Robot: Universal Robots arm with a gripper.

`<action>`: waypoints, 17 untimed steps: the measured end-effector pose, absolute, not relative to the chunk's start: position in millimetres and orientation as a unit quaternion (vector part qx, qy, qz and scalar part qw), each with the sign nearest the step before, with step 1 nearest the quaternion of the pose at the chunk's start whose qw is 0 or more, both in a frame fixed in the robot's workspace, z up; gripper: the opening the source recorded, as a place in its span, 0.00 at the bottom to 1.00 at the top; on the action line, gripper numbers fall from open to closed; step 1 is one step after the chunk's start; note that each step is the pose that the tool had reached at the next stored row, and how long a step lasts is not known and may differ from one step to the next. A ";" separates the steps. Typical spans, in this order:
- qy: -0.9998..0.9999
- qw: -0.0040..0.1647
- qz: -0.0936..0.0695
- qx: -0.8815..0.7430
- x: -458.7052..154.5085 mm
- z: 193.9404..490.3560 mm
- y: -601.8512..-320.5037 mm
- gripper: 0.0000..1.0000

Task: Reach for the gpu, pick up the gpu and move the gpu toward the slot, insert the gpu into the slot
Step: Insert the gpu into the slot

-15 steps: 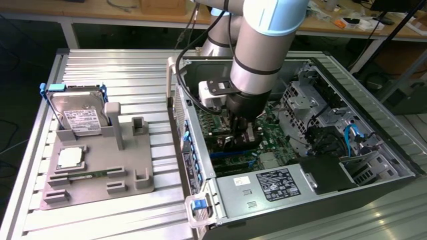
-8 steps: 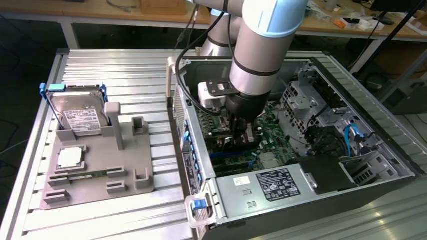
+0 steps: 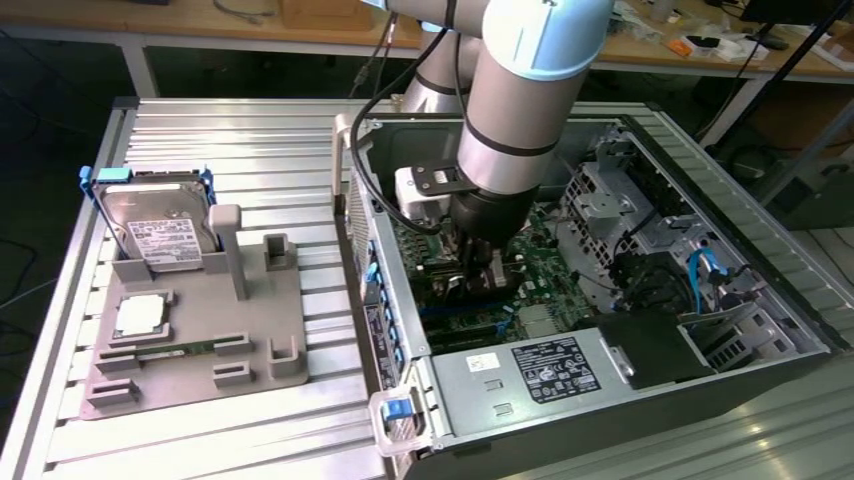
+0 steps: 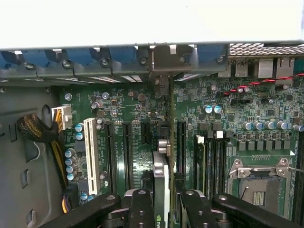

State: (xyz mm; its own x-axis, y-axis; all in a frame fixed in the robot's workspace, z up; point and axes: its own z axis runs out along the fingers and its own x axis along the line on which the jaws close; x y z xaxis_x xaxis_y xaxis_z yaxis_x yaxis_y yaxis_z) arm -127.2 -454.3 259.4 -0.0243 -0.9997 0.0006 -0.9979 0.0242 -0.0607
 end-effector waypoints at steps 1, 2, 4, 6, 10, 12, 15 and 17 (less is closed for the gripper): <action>0.715 0.021 -0.022 -0.698 -127.3 258.9 -454.4 0.27; 0.715 0.021 -0.022 -0.698 -127.4 258.4 -454.4 0.27; 0.715 0.021 -0.022 -0.698 -127.5 257.3 -454.3 0.27; 0.715 0.021 -0.022 -0.698 -127.7 256.3 -454.3 0.27; 0.715 0.021 -0.022 -0.698 -128.2 254.2 -454.3 0.27; 0.715 0.021 -0.022 -0.698 -128.1 254.2 -454.3 0.27; 0.715 0.021 -0.022 -0.698 -128.0 254.2 -454.3 0.27; 0.715 0.021 -0.022 -0.698 -128.0 254.2 -454.3 0.27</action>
State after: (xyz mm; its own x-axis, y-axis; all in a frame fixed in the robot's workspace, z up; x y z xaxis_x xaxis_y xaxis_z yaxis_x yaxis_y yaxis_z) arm -128.0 -454.3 254.2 -0.0243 -0.9997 0.0002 -0.9979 0.0242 -0.0609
